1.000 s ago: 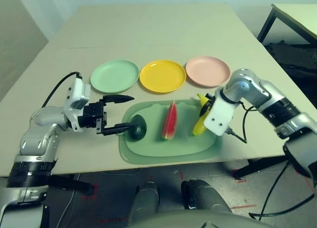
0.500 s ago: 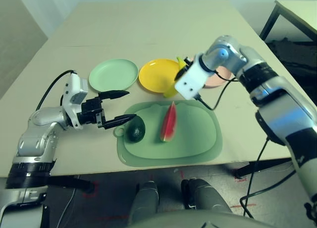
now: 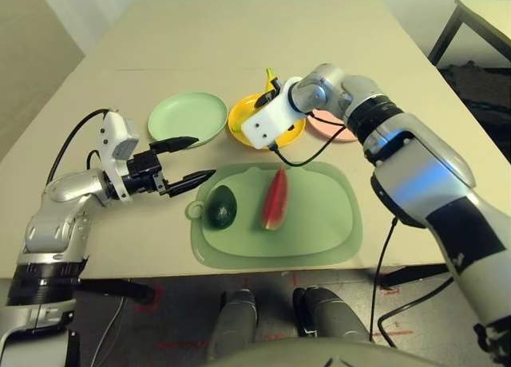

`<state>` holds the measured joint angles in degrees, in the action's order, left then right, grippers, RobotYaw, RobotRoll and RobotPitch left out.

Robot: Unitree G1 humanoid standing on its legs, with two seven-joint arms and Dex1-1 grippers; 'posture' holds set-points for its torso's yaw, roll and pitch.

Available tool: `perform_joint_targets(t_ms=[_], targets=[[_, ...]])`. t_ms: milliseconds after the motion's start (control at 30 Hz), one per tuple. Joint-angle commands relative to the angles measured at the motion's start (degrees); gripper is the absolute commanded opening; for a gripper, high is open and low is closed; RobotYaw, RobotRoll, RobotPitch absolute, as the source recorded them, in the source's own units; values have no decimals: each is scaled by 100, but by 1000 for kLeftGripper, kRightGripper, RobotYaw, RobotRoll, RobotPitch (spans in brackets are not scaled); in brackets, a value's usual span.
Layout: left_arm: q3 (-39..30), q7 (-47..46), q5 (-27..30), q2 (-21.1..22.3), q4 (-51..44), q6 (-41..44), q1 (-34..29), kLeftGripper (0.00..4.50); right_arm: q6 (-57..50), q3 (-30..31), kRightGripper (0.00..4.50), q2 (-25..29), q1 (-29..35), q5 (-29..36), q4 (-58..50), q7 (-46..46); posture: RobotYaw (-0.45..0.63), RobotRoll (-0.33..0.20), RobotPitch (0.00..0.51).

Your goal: Place the fruits into color-matched plates.

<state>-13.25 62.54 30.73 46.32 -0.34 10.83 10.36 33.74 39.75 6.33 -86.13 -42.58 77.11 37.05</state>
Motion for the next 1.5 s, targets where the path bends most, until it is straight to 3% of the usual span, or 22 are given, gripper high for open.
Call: perform_joint_targets(t_ms=[33,467,1500], targets=[[-153,-211,-61,-8,-160,59,-75,4500,-210,76,1677,-50,170,-135,96,-109,135,0,113],[-82,-1018,-267,-355,-435,187,-68,4500,-426,-15,1677,-60,400,-139,124,-102,153,0,130],[-322,-1107,-142,-309,-1006,527,-607,4500,-798,-24,1677,-173,602,-144,165,-118,197,0,161]])
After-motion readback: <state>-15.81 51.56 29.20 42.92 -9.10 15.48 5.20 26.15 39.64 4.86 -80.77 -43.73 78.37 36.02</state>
